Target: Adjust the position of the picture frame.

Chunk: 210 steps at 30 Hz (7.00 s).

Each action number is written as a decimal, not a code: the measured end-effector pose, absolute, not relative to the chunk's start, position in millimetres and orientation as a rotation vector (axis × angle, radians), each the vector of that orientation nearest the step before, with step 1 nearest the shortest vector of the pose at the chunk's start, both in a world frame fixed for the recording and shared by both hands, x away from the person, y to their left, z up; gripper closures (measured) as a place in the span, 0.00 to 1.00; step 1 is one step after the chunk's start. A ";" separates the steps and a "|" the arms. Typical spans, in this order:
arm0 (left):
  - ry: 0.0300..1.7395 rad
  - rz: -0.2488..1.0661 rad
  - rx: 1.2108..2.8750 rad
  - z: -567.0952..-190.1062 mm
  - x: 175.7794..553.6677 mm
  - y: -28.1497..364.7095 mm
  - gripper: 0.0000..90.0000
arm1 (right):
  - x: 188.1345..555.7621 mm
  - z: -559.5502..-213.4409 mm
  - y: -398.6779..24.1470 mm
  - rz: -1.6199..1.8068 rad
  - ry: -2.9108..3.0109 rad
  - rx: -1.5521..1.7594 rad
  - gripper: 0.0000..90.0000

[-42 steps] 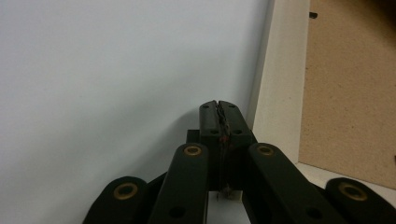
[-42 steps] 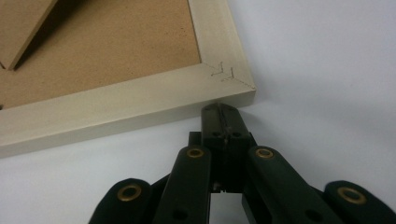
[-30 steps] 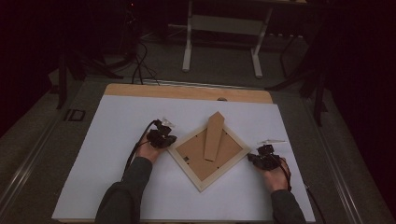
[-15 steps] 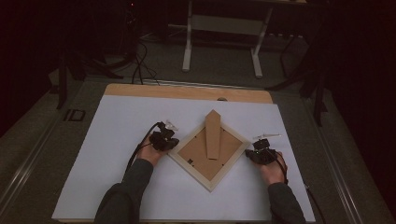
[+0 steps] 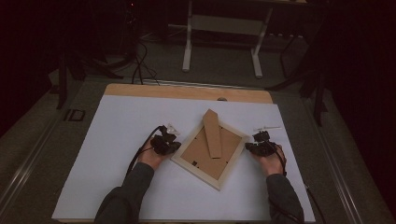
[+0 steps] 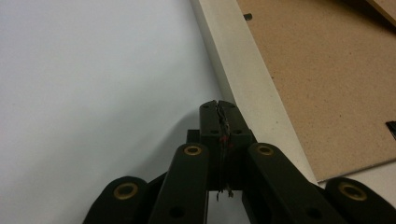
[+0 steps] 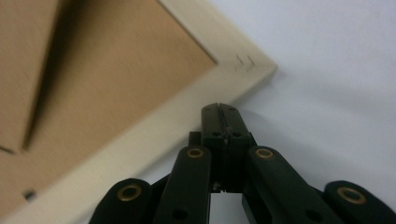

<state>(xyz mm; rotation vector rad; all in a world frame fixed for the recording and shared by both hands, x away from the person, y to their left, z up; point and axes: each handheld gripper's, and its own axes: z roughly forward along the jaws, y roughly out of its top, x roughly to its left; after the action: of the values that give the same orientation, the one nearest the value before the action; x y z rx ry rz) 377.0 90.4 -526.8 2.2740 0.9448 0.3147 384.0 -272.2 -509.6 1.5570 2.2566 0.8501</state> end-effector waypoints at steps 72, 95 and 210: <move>0.834 0.147 2.278 -529.4 269.1 63.3 1.00 | 414.8 -516.6 -206.4 0.766 2.251 1.566 1.00; 0.781 0.114 2.229 -535.3 245.6 64.1 1.00 | 424.6 -517.6 -165.6 0.755 2.290 1.468 1.00; 1.164 0.208 2.085 -532.9 361.1 158.8 1.00 | 285.1 -513.1 -224.1 0.732 2.588 1.179 1.00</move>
<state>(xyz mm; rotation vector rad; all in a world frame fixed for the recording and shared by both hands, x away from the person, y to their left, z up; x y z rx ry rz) 361.1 158.8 -532.9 2.0847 1.1639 0.2080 285.1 -224.1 -513.1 1.1792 2.5876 0.7320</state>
